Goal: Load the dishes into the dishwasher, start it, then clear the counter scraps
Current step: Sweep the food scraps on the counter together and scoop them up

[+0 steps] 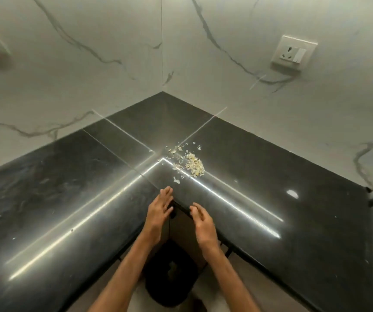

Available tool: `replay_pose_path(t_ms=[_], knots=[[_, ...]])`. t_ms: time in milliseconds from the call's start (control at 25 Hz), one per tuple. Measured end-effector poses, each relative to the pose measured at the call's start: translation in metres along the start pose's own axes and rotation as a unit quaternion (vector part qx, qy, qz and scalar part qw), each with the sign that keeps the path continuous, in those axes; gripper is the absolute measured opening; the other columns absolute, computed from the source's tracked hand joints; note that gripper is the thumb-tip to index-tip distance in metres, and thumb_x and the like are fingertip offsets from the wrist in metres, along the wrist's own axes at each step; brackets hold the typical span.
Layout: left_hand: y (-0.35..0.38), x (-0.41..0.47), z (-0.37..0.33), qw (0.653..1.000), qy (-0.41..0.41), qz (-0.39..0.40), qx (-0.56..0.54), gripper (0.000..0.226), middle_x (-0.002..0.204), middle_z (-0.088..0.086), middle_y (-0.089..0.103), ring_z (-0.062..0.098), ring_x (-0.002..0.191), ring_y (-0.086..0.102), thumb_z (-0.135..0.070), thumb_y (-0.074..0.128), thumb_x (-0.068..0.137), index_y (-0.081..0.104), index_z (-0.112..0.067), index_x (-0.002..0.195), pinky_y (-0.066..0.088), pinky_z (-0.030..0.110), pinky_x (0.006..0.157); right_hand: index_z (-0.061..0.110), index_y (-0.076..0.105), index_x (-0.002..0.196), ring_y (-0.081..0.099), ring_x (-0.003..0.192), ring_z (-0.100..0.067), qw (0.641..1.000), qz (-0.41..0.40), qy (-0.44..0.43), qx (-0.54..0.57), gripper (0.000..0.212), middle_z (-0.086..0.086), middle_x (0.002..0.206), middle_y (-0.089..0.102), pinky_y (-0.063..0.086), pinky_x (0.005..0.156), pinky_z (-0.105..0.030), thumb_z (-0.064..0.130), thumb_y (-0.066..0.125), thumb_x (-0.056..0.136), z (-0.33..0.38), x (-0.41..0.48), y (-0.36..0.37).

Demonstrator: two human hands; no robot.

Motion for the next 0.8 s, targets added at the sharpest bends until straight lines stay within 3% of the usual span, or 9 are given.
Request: replay_pose_path(t_ms=[80, 200, 240, 280, 360, 440, 560, 640, 800], knots=[[-0.008, 0.033, -0.017, 0.976, 0.056, -0.017, 0.21, 0.047, 0.156, -0.005, 0.035, 0.016, 0.146, 0.031, -0.04, 0.041, 0.104, 0.036, -0.027, 0.149, 0.025, 0.036, 0.119, 0.018, 0.039, 0.149, 0.031, 0.146, -0.015, 0.988, -0.036, -0.062, -0.133, 0.057, 0.0, 0.156, 0.038, 0.023, 0.119, -0.031, 0.046, 0.05, 0.1, 0.014, 0.025, -0.018], [-0.012, 0.075, 0.002, 0.81, 0.035, -0.017, 0.585, 0.074, 0.163, -0.004, -0.007, 0.017, 0.152, -0.006, -0.055, 0.031, 0.102, 0.001, -0.017, 0.158, -0.004, 0.043, 0.121, 0.013, -0.015, 0.156, -0.022, 0.15, -0.022, 0.908, -0.011, -0.066, -0.413, 0.106, -0.004, 0.16, -0.024, -0.016, 0.116, -0.046, 0.074, 0.04, 0.089, -0.005, 0.063, -0.019], [-0.014, 0.088, 0.013, 0.768, 0.023, -0.016, 0.639, 0.078, 0.162, 0.0, -0.018, 0.019, 0.15, -0.016, -0.06, 0.025, 0.101, -0.008, -0.015, 0.156, -0.01, 0.045, 0.119, 0.014, -0.026, 0.151, -0.031, 0.146, -0.025, 0.887, 0.002, -0.052, -0.459, 0.115, -0.007, 0.155, -0.036, -0.023, 0.112, -0.05, 0.083, 0.033, 0.082, -0.013, 0.074, -0.017], [-0.013, 0.1, 0.019, 0.751, 0.018, -0.021, 0.66, 0.081, 0.16, 0.004, -0.026, 0.021, 0.148, -0.024, -0.064, 0.018, 0.099, -0.014, -0.014, 0.155, -0.015, 0.045, 0.119, 0.014, -0.031, 0.149, -0.037, 0.143, -0.026, 0.877, 0.007, -0.059, -0.477, 0.118, -0.011, 0.152, -0.042, -0.027, 0.109, -0.052, 0.09, 0.023, 0.077, -0.013, 0.087, -0.014], [-0.002, 0.128, 0.023, 0.742, 0.023, -0.009, 0.67, 0.086, 0.155, 0.004, -0.037, 0.019, 0.143, -0.035, -0.071, 0.002, 0.09, -0.024, -0.015, 0.15, -0.023, 0.041, 0.116, 0.013, -0.033, 0.147, -0.039, 0.142, -0.028, 0.867, 0.002, -0.068, -0.493, 0.115, -0.013, 0.152, -0.044, -0.03, 0.109, -0.055, 0.093, 0.004, 0.072, -0.008, 0.123, -0.007], [0.022, 0.142, 0.028, 0.749, 0.052, 0.061, 0.658, 0.087, 0.152, -0.003, -0.041, 0.015, 0.142, -0.037, -0.073, -0.006, 0.085, -0.027, -0.018, 0.148, -0.027, 0.036, 0.113, 0.011, -0.035, 0.146, -0.038, 0.142, -0.03, 0.847, 0.027, -0.071, -0.527, 0.108, -0.014, 0.152, -0.043, -0.025, 0.113, -0.057, 0.086, -0.006, 0.074, -0.002, 0.147, 0.006], [0.037, 0.159, 0.014, 0.798, 0.095, 0.11, 0.585, 0.077, 0.154, -0.014, -0.034, 0.007, 0.146, -0.028, -0.069, 0.003, 0.091, -0.019, -0.026, 0.151, -0.02, 0.028, 0.117, 0.006, -0.032, 0.147, -0.034, 0.144, -0.033, 0.837, 0.005, -0.083, -0.541, 0.1, -0.017, 0.155, -0.037, -0.016, 0.118, -0.057, 0.076, -0.006, 0.08, 0.014, 0.183, 0.017], [0.019, 0.176, -0.016, 0.828, 0.121, 0.064, 0.543, 0.077, 0.158, -0.014, -0.027, 0.002, 0.146, -0.026, -0.067, 0.012, 0.094, -0.011, -0.024, 0.154, -0.014, 0.026, 0.12, 0.005, -0.03, 0.148, -0.031, 0.146, -0.03, 0.842, 0.005, -0.099, -0.53, 0.098, -0.015, 0.156, -0.034, -0.015, 0.12, -0.053, 0.076, 0.001, 0.087, 0.03, 0.204, 0.027], [-0.052, 0.209, -0.061, 0.79, 0.102, -0.05, 0.602, 0.083, 0.161, -0.004, -0.023, 0.009, 0.147, -0.025, -0.065, 0.019, 0.094, -0.01, -0.017, 0.156, -0.008, 0.031, 0.122, 0.009, -0.026, 0.151, -0.027, 0.148, -0.022, 0.849, -0.016, -0.141, -0.509, 0.098, -0.008, 0.158, -0.035, -0.015, 0.121, -0.049, 0.078, 0.011, 0.091, 0.055, 0.231, 0.036]])
Point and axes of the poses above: each hand's wrist, its own x-axis towards the middle knuckle, its own y-axis out of the palm, z = x × y, the point moved 9 cm from there along x, towards the middle knuckle
